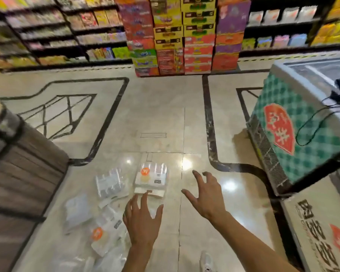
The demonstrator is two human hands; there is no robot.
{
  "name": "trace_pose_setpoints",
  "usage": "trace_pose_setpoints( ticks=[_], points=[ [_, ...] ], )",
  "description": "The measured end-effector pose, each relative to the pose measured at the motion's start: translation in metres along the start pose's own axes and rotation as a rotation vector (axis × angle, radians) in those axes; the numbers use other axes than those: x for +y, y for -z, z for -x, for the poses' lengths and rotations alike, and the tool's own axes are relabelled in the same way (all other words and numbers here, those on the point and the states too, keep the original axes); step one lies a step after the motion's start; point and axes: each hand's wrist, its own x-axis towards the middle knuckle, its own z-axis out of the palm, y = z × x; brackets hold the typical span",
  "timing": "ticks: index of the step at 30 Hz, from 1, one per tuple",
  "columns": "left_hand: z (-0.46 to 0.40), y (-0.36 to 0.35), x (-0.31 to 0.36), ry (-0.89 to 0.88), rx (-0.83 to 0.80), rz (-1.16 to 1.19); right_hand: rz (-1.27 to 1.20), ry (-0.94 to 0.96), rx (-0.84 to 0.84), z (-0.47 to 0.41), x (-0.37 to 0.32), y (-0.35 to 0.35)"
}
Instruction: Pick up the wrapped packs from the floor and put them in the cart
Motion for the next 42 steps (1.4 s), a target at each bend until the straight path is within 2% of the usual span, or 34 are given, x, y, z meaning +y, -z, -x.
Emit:
trace_pose_setpoints(
  ticks=[8,16,18,20,23,28,32,38,42],
  points=[
    [-0.094,-0.028,-0.051,0.196,-0.086,-0.079,0.075,0.049,-0.184,-0.140,-0.027,-0.048],
    [-0.217,-0.094,-0.097,0.236,-0.292,-0.117,0.117,-0.017,-0.247,-0.263,-0.036,-0.135],
    [-0.255,-0.124,-0.108,0.217,-0.285,-0.075,0.096,0.002,-0.244,-0.294,-0.031,-0.177],
    [-0.301,-0.173,-0.125,0.171,-0.281,-0.109,0.112,0.055,-0.243,-0.333,-0.025,-0.234],
    [-0.351,-0.261,-0.156,0.111,-0.340,-0.124,0.085,0.020,-0.329,-0.377,-0.008,-0.331],
    [-0.428,-0.415,-0.214,0.133,-0.401,-0.169,0.026,0.025,-0.409,-0.442,0.031,-0.500],
    [-0.475,-0.537,-0.267,0.054,-0.449,-0.256,0.076,-0.027,-0.496,-0.477,0.078,-0.619],
    [-0.531,-0.657,-0.314,0.152,-0.522,-0.185,0.101,-0.091,-0.652,-0.514,0.132,-0.744],
    [-0.557,-0.699,-0.347,0.237,-0.496,-0.006,-0.061,-0.089,-0.696,-0.531,0.145,-0.785]
  ],
)
